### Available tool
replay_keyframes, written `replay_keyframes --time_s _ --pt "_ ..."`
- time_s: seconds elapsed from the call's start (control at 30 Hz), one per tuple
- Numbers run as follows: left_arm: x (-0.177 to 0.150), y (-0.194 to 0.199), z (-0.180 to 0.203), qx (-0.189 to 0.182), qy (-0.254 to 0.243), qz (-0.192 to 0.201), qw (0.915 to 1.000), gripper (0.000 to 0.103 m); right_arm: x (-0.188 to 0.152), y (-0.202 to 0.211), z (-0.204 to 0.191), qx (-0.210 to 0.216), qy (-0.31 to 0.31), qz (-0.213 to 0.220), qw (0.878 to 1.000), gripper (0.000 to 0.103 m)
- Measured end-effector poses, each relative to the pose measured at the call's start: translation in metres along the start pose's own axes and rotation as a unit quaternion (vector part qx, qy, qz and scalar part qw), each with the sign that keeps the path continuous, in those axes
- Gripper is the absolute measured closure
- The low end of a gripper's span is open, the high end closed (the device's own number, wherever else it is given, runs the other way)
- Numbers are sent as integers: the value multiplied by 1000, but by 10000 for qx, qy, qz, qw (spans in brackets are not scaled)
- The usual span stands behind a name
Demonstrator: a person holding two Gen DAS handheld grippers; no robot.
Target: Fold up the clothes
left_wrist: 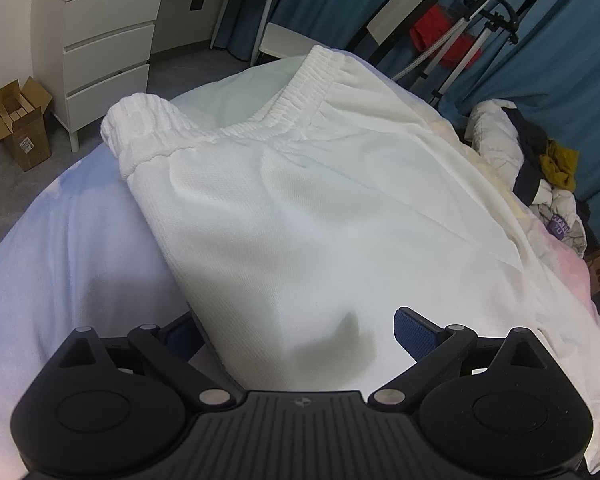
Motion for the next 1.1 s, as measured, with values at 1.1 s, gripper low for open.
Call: replay_keyframes --time_s 1.1 --pt "1 8 -23 -469 805 110 9956 4 11 16 5 -149 61 4 9999 15"
Point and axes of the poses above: each gripper's, at about its wrist camera, not at the fingertips, and y roughly against the way its jaws point, z to its right, x to its top, the point moved 3 cm from there along -y, roughly the way its jaws point, and after that the axes turned 6 degrees about -x, right-handed, at the moved point
